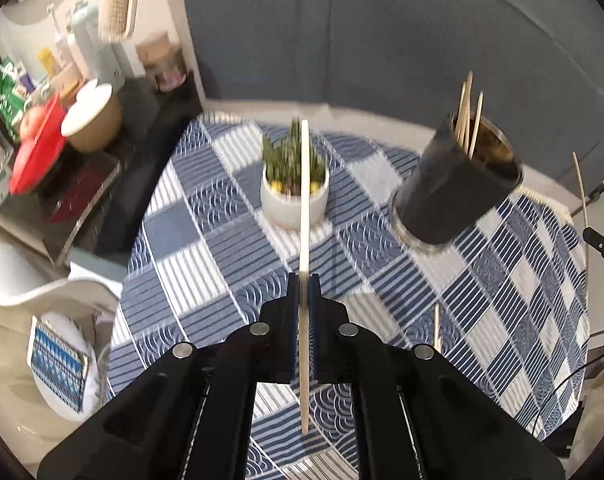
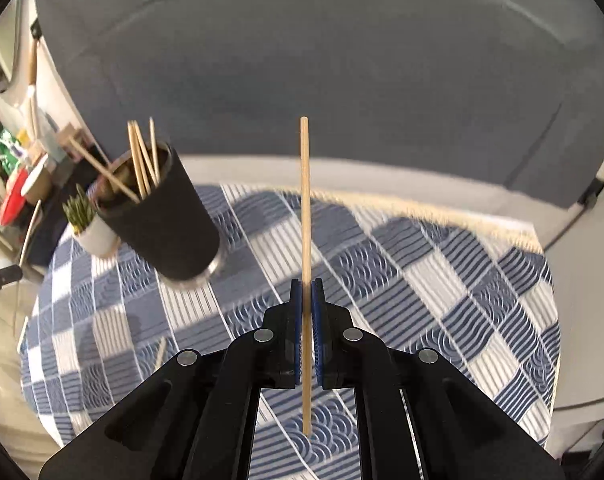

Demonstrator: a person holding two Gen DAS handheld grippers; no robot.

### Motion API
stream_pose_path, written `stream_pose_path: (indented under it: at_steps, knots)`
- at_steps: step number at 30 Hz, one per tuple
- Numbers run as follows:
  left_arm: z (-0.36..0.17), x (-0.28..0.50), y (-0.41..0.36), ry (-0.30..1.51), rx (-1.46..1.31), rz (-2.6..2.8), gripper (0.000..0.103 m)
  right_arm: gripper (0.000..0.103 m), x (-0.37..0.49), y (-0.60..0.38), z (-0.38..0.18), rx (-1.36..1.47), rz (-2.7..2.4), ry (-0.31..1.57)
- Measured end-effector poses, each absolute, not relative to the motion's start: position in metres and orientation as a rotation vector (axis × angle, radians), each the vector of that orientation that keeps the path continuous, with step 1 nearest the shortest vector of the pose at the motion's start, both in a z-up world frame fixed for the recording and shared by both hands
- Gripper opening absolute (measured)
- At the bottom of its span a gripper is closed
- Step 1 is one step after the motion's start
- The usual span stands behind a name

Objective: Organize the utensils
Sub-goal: 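Lift the held sticks and carry both tools over the black cup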

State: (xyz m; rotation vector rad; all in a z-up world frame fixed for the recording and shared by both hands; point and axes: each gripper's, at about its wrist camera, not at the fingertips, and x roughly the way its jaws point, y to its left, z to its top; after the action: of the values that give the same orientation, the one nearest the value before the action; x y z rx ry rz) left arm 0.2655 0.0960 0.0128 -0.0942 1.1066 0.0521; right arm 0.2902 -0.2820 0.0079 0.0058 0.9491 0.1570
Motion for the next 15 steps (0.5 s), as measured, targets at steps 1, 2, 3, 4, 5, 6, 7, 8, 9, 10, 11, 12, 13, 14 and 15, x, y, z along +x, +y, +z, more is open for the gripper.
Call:
stream_pose_path:
  at_steps: [1, 2, 3, 4, 5, 6, 7, 8, 9, 10, 11, 12, 13, 14, 15]
  knots:
    - [0.022, 0.272, 0.099, 1.093, -0.084, 0.047, 0.005, 0.005, 0.293, -0.278, 0.013, 0.007, 0.156, 0.938]
    - [0.027, 0.276, 0.100, 1.086, -0.078, 0.044, 0.005, 0.005, 0.296, -0.276, 0.016, 0.008, 0.155, 0.930]
    - [0.035, 0.282, 0.102, 1.073, -0.070, 0.035, 0.005, 0.005, 0.299, -0.272, 0.021, 0.013, 0.157, 0.923]
    - [0.040, 0.285, 0.102, 1.065, -0.067, 0.030, 0.005, 0.005, 0.302, -0.268, 0.025, 0.017, 0.156, 0.915]
    - [0.046, 0.290, 0.103, 1.055, -0.064, 0.025, 0.005, 0.005, 0.304, -0.265, 0.028, 0.017, 0.153, 0.910]
    - [0.053, 0.295, 0.104, 1.041, -0.062, 0.014, 0.005, 0.005, 0.306, -0.261, 0.031, 0.019, 0.152, 0.902]
    - [0.057, 0.299, 0.104, 1.032, -0.064, 0.004, 0.005, 0.005, 0.308, -0.257, 0.036, 0.024, 0.156, 0.895]
    - [0.061, 0.303, 0.103, 1.019, -0.067, -0.009, 0.005, 0.005, 0.309, -0.254, 0.038, 0.025, 0.157, 0.893]
    - [0.066, 0.307, 0.102, 1.008, -0.071, -0.024, 0.005, 0.005, 0.311, -0.250, 0.042, 0.024, 0.156, 0.885]
    - [0.072, 0.312, 0.101, 0.992, -0.083, -0.052, 0.005, 0.005, 0.312, -0.246, 0.046, 0.024, 0.157, 0.876]
    - [0.078, 0.317, 0.099, 0.975, -0.095, -0.078, 0.005, 0.005, 0.312, -0.242, 0.050, 0.027, 0.161, 0.863]
    - [0.083, 0.321, 0.097, 0.956, -0.101, -0.102, 0.005, 0.005, 0.312, -0.238, 0.054, 0.028, 0.162, 0.847]
    - [0.089, 0.327, 0.094, 0.931, -0.110, -0.137, 0.005, 0.005, 0.311, -0.236, 0.056, 0.029, 0.161, 0.834]
    - [0.094, 0.332, 0.091, 0.912, -0.122, -0.173, 0.005, 0.005, 0.310, -0.233, 0.060, 0.033, 0.169, 0.811]
    - [0.098, 0.337, 0.087, 0.895, -0.129, -0.209, 0.005, 0.005, 0.308, -0.229, 0.065, 0.038, 0.181, 0.786]
